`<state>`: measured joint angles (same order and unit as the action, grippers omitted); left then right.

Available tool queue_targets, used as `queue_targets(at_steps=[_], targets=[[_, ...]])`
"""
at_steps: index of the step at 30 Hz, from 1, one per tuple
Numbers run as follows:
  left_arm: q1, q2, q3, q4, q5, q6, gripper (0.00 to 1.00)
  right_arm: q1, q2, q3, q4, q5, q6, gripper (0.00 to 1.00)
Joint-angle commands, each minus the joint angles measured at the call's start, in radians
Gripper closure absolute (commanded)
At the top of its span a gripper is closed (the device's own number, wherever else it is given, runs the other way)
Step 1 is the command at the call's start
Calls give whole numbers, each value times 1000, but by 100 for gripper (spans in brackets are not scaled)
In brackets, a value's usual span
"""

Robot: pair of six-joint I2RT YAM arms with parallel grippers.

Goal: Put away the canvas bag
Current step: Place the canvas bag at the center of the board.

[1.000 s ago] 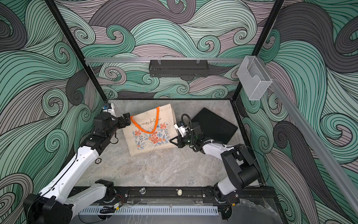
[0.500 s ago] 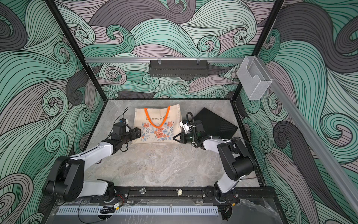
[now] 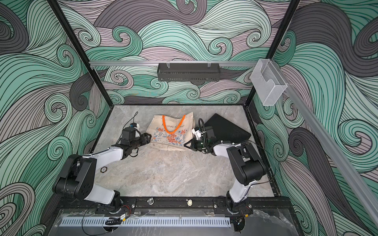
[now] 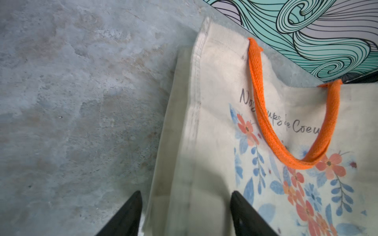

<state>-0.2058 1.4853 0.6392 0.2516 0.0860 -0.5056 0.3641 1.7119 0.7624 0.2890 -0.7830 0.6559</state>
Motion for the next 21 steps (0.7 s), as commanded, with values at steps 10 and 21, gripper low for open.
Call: queue_targets(at_steps=[10,21], targets=[[24,40,-76,99,12,-357,2,-17,-15,56,4,-12,99,100],[-71,18,-291,290,-138,-903,3,-2,7,45,139,-11,211,100]])
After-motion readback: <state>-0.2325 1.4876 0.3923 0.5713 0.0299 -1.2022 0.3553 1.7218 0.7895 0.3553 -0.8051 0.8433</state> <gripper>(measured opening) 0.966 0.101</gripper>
